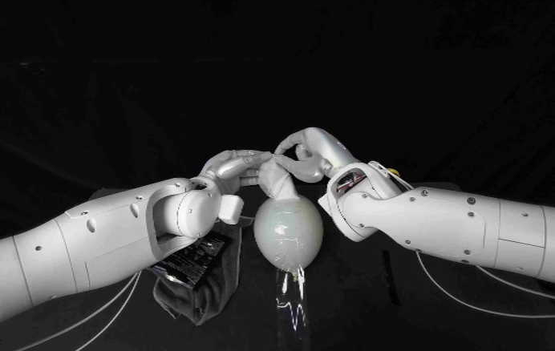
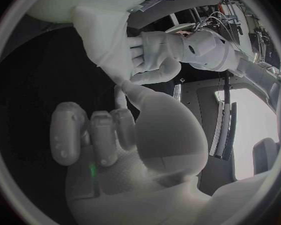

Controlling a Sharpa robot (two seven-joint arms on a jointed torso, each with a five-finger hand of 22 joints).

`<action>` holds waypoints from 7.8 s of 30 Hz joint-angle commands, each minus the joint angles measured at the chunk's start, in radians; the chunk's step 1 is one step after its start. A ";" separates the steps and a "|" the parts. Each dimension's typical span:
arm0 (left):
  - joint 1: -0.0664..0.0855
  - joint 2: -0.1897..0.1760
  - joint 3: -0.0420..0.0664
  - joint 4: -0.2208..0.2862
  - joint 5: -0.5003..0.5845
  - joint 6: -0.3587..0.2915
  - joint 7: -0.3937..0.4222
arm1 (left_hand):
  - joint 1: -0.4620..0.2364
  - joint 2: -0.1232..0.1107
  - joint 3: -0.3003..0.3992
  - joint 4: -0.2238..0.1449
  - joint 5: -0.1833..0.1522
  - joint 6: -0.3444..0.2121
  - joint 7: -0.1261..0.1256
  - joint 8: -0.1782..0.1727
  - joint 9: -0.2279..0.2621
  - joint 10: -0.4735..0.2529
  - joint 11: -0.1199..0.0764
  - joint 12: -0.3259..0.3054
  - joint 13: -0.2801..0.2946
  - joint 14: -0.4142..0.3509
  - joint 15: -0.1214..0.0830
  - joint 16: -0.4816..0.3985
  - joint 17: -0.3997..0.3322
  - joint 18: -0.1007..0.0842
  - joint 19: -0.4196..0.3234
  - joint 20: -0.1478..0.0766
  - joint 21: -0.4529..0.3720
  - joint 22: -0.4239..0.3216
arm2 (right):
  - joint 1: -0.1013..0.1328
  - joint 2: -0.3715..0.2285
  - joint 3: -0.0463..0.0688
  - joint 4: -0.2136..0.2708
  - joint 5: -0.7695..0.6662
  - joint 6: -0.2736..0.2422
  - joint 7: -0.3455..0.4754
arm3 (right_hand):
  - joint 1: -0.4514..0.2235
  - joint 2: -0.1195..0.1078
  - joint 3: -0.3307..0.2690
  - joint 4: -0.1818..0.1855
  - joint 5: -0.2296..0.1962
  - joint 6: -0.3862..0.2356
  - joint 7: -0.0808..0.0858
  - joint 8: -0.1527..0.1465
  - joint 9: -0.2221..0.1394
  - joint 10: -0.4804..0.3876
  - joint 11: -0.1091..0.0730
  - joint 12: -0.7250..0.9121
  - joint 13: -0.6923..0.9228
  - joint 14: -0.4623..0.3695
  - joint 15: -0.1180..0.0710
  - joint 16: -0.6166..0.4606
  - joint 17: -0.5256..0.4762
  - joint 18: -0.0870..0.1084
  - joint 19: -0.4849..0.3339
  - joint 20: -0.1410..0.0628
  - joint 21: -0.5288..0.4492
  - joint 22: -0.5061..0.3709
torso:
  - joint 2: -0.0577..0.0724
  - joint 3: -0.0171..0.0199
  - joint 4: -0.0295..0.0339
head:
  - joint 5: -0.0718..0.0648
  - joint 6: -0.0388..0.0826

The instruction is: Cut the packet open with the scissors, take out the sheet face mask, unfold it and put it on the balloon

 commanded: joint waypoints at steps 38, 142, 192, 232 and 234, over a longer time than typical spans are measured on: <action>0.001 0.001 0.002 0.001 0.004 0.024 0.013 | -0.013 0.006 -0.003 0.006 0.003 -0.007 -0.002 0.007 0.062 0.009 0.000 -0.004 0.000 0.007 -0.002 0.002 0.004 0.015 0.004 0.005 0.002 -0.001 | -0.005 -0.006 0.000 0.008 -0.056 -0.020 -0.005 | 0.067 0.048 0.036 -0.026 0.000 0.074 -0.046 0.083 0.054 0.090 -0.047 0.068 0.239 0.108 -0.044 0.006 0.263 -0.006 0.027 -0.037 0.048 0.212 | 0.000 0.0002 -0.0002 | 0.000 -0.004; 0.001 -0.011 0.001 0.009 -0.019 0.060 -0.005 | -0.027 -0.040 -0.091 0.053 0.003 -0.087 0.043 -0.087 0.035 -0.099 0.037 -0.003 0.000 -0.004 0.015 -0.003 0.030 0.016 0.095 -0.029 0.016 -0.002 | -0.007 -0.024 -0.005 -0.024 0.170 0.059 0.165 | 0.103 -0.005 -0.204 0.176 0.000 -0.073 0.036 -0.084 0.000 0.021 0.026 -0.060 0.166 0.108 0.018 0.006 0.263 0.015 -0.028 0.016 -0.058 0.183 | 0.001 0.0004 0.0007 | -0.001 -0.002; 0.001 -0.007 0.001 0.009 -0.038 0.069 -0.005 | -0.022 -0.036 -0.096 0.069 0.003 -0.045 0.029 -0.086 0.037 -0.059 0.025 -0.001 -0.002 -0.007 0.009 -0.004 0.037 0.016 0.096 -0.028 0.007 -0.002 | -0.008 -0.006 -0.005 -0.027 0.108 -0.001 0.142 | 0.191 0.054 -0.112 0.099 0.000 0.070 -0.044 0.037 0.063 0.066 -0.043 0.016 0.208 0.108 -0.041 0.006 0.263 0.001 0.012 -0.033 0.018 0.204 | 0.000 0.0003 -0.0003 | -0.001 -0.004; -0.010 -0.011 -0.014 -0.029 -0.115 0.179 -0.069 | -0.092 -0.110 -0.298 0.210 0.002 -0.096 0.059 -0.173 0.012 -0.189 0.062 -0.010 -0.003 -0.089 0.043 -0.044 0.029 0.010 -0.011 0.017 -0.064 -0.002 | -0.008 -0.021 -0.002 0.002 0.166 -0.039 0.144 | 0.189 0.049 -0.101 0.094 0.000 0.066 -0.046 0.047 0.070 0.066 -0.046 0.014 0.207 0.108 -0.044 0.006 0.263 -0.001 0.015 -0.036 0.024 0.206 | 0.000 0.0003 -0.0002 | -0.005 -0.006; -0.014 -0.013 -0.015 -0.030 -0.115 0.186 -0.068 | -0.093 -0.112 -0.310 0.218 0.002 -0.097 0.060 -0.175 0.011 -0.190 0.063 -0.010 -0.003 -0.090 0.044 -0.044 0.028 0.010 -0.013 0.017 -0.064 -0.002 | -0.008 -0.021 -0.002 0.000 0.167 -0.039 0.143 | 0.189 0.049 -0.100 0.093 0.000 0.066 -0.046 0.048 0.070 0.067 -0.046 0.014 0.207 0.108 -0.044 0.006 0.263 -0.001 0.015 -0.037 0.024 0.206 | 0.000 0.0003 -0.0001 | -0.006 -0.006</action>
